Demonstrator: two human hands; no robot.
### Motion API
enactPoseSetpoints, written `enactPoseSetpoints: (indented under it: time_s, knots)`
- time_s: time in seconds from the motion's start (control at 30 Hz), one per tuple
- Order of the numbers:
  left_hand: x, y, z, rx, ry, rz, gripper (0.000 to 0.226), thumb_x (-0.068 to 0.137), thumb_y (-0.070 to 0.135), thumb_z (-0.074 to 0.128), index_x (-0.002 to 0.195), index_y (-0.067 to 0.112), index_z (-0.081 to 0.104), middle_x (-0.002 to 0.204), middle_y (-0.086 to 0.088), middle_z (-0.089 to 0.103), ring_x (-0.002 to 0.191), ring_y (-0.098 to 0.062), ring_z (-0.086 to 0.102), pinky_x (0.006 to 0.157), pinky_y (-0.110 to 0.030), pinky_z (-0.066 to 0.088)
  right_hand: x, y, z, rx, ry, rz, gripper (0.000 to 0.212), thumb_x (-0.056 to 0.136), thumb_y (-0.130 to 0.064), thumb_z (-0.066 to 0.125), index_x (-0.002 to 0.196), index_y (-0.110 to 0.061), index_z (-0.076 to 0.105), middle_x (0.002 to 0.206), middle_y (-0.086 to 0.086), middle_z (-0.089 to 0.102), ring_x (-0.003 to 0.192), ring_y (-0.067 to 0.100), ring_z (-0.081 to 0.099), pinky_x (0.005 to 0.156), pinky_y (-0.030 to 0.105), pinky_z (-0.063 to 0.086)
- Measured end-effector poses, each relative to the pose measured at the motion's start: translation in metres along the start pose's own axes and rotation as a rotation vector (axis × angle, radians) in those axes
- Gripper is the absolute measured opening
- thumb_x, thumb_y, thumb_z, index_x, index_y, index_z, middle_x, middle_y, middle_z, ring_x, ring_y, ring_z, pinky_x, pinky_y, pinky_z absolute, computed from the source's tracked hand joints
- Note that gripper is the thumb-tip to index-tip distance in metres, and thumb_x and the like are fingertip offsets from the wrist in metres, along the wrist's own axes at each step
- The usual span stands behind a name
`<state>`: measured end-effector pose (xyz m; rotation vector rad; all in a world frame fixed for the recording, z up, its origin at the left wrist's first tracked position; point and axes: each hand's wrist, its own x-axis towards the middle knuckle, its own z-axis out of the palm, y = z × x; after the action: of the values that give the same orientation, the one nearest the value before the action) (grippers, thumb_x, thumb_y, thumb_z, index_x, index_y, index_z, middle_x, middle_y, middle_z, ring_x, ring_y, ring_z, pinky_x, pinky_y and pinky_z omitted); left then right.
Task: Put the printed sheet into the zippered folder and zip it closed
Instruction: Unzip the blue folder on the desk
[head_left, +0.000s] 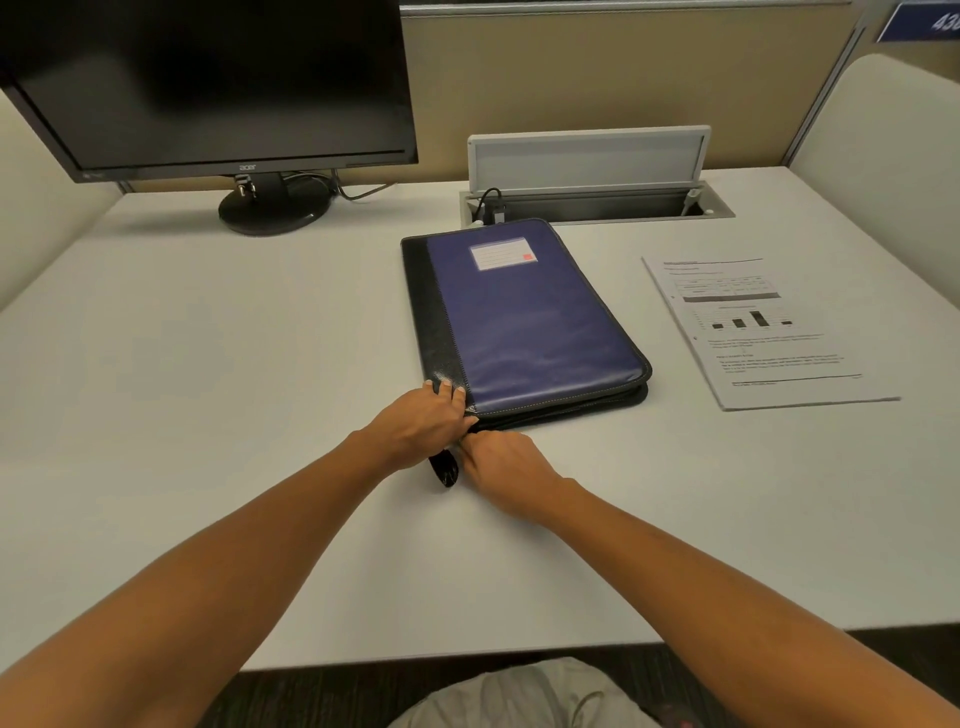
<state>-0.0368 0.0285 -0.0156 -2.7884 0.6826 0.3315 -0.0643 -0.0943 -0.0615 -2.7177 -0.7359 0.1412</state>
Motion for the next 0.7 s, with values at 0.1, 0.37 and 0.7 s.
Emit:
enactPoseSetpoints:
  time_s: [0.1,0.37,0.7]
  knots:
    - [0.001,-0.001,0.002,-0.021,0.005,-0.013,0.052,0.102,0.031,0.018,0.140,-0.003,0.026,0.143,-0.025,0.036,0.127,-0.037,0.041,0.105,-0.038,0.035,0.001,0.001,0.000,0.034,-0.026,-0.003,0.030,0.097,-0.021,0.033,0.097,-0.002,0.057,0.097,0.018,0.066,0.082,0.033,0.060,0.061,0.033,0.033]
    - [-0.008,-0.025,0.008,-0.617,0.287,-0.126,0.038,0.095,0.033,0.045,0.119,0.009,0.062,0.120,-0.011,0.065,0.106,-0.026,0.061,0.091,-0.029,0.042,0.003,0.005,-0.005,0.080,-0.017,0.063,0.028,0.098,-0.024,0.031,0.088,-0.008,0.052,0.100,0.017,0.063,0.088,0.037,0.057,0.063,0.034,0.030]
    - [-0.029,-0.016,0.022,-1.154,0.088,-0.468,0.041,0.079,0.043,0.068,0.076,0.002,0.069,0.067,-0.010,0.067,0.059,-0.022,0.061,0.060,-0.028,0.053,0.000,0.009,-0.011,0.270,0.024,0.062,0.025,0.098,-0.020,0.033,0.074,-0.014,0.038,0.078,0.012,0.052,0.070,0.024,0.042,0.064,0.032,0.029]
